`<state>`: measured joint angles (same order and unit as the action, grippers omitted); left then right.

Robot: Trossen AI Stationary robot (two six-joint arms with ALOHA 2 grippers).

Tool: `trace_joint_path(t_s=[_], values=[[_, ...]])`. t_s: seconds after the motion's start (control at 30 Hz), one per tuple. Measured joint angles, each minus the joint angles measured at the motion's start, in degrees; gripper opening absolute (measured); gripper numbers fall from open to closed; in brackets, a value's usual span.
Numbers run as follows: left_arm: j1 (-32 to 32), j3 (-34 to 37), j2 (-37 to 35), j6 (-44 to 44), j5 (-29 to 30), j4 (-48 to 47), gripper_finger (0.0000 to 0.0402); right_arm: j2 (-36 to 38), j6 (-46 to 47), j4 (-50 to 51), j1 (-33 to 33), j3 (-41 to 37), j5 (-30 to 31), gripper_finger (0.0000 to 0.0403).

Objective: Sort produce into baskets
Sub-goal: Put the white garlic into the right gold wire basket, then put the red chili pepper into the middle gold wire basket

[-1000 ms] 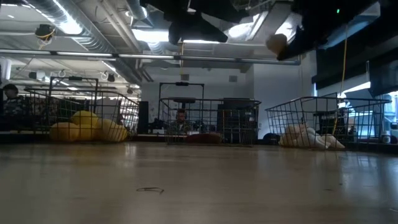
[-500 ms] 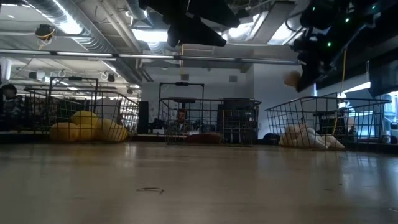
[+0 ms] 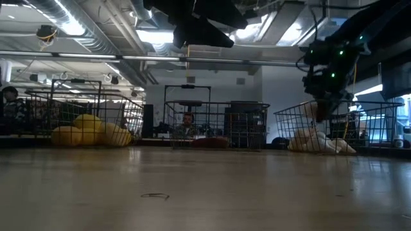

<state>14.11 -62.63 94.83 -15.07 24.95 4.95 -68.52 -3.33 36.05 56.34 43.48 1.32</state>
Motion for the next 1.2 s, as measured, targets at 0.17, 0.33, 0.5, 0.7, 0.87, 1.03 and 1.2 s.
trace_joint_path(t_s=[0.17,0.33,0.5,0.7,0.87,1.03,1.2], values=[[-0.2,0.0,0.0,-0.1,0.0,0.0,0.0265,-4.2,-1.5,-0.1,1.7,0.0,0.5,0.0026],[-0.2,0.0,0.0,-0.3,0.0,0.0,0.0265,-6.9,-1.5,-0.1,2.3,0.0,0.6,0.0026],[-0.2,0.0,0.0,-0.3,0.0,0.0,0.0265,-8.6,-1.5,0.1,2.2,0.0,0.6,0.0026],[-0.2,0.0,0.0,-0.3,0.0,0.0,0.0265,-10.4,-1.5,0.2,2.2,0.0,0.6,0.0034],[-0.2,0.0,0.0,-0.1,0.0,0.0,0.0265,-10.5,-1.6,0.3,2.2,0.0,0.8,0.009],[-0.2,0.0,0.0,0.2,0.0,0.0,0.0265,-10.1,-2.9,3.5,2.2,2.4,1.7,0.0139],[-0.1,0.0,0.0,1.1,0.0,0.4,0.0265,-6.9,-2.5,7.2,2.1,5.7,0.7,0.0155]])
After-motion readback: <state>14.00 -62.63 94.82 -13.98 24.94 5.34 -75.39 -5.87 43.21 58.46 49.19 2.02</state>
